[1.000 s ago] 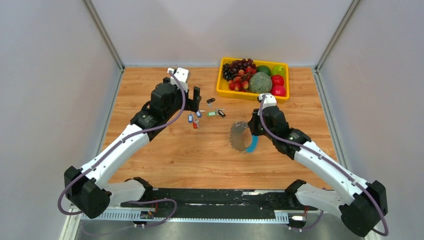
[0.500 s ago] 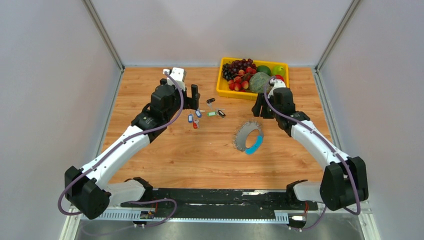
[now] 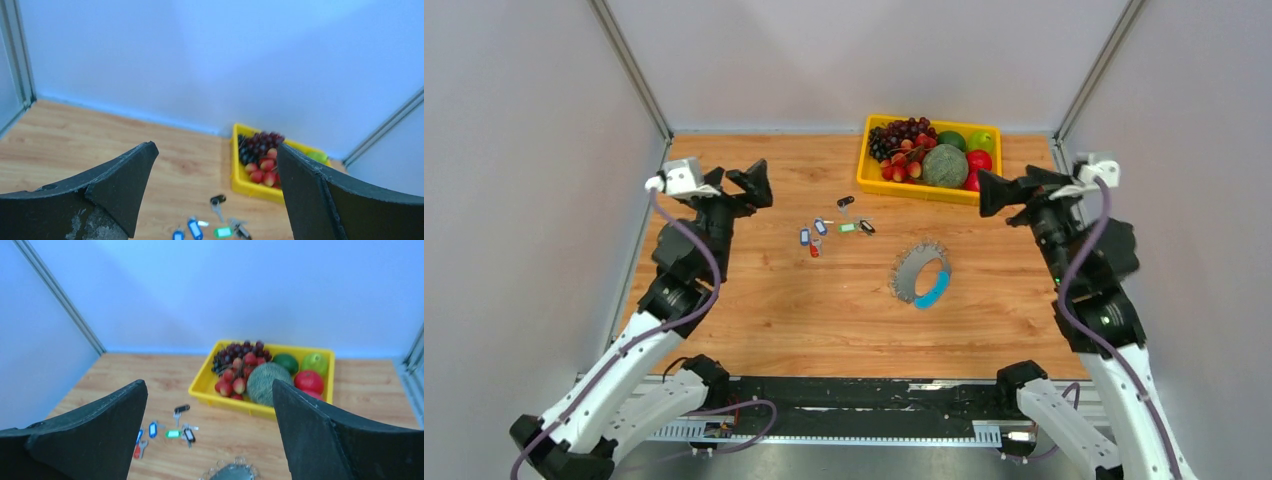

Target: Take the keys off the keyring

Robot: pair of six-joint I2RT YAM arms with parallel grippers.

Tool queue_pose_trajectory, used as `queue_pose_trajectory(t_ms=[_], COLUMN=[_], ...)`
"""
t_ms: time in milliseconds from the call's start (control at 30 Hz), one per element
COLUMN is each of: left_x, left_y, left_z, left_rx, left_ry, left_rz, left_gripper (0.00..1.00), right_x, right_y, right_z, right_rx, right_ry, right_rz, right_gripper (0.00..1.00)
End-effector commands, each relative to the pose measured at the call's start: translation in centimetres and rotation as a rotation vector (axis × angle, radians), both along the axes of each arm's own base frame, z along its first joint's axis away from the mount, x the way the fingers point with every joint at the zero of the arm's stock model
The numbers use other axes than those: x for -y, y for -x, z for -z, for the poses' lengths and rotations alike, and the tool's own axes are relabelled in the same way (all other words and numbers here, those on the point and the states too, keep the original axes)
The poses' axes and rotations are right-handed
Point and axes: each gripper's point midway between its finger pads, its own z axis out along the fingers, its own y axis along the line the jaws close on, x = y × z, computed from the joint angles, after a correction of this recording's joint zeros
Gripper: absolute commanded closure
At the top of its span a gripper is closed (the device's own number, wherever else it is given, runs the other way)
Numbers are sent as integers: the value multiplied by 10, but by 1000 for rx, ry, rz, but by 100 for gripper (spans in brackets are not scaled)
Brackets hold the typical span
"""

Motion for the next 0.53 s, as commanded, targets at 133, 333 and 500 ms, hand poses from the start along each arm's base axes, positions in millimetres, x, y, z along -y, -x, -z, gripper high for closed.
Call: queue_pose_trajectory(t_ms=[133,333,500], left_x=[-44,-51,-44], left_y=[67,82,76], left_z=[-77,-83,-79], left_rx=[419,479,446], left_ry=[49,41,2], left_rz=[-36,-33,-16], left_gripper=[0,0,0], right_x=[51,59,58], right_y=[65,85,82], right_z=[-67,-72,-67], right_rx=[280,342,330], right_ry=[16,10,10], right_rz=[167,181,179], right_gripper=[1,0,0])
